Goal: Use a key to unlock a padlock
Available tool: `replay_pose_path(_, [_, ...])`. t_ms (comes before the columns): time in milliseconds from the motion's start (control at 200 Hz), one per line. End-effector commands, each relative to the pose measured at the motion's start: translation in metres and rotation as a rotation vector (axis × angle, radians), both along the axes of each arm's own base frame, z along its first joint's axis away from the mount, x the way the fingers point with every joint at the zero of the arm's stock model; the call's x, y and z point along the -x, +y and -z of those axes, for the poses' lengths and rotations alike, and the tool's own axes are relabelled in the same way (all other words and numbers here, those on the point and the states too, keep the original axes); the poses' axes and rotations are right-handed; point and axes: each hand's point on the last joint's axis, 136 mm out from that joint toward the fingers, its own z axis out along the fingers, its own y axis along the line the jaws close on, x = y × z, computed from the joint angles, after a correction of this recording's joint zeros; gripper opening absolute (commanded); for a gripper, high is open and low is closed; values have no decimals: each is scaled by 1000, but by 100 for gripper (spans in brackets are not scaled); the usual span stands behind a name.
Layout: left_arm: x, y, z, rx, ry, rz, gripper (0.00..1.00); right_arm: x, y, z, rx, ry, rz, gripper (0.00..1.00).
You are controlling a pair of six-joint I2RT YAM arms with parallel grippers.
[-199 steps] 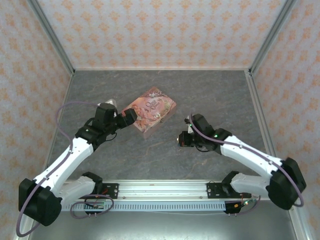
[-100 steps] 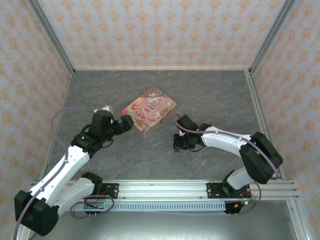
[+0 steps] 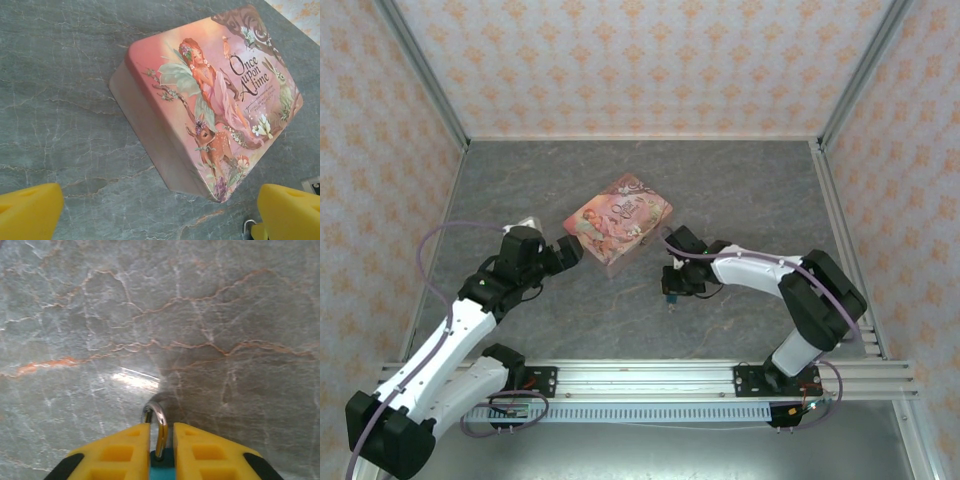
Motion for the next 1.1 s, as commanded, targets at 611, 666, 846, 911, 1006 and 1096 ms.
replay_pose_path(611, [13, 49, -61, -163, -217, -128, 100, -49, -51, -93, -29, -414, 128, 42])
replay_pose_path(666, [13, 54, -66, -192, -250, -143, 100, -53, -66, -103, -2, -477, 169, 45])
replay_pose_path(846, [4, 74, -62, -342, -314, -196, 100, -56, -119, -135, 67, -713, 310, 61])
replay_pose_path(911, [2, 88, -59, -400, -311, -273, 100, -56, -139, -144, 88, -790, 375, 67])
replay_pose_path(1006, [-1, 102, -58, -476, -300, -342, 100, -54, -171, -153, 142, -880, 472, 78])
replay_pose_path(1096, [-9, 104, -55, -519, -288, -343, 100, -51, -192, -157, 197, -947, 508, 89])
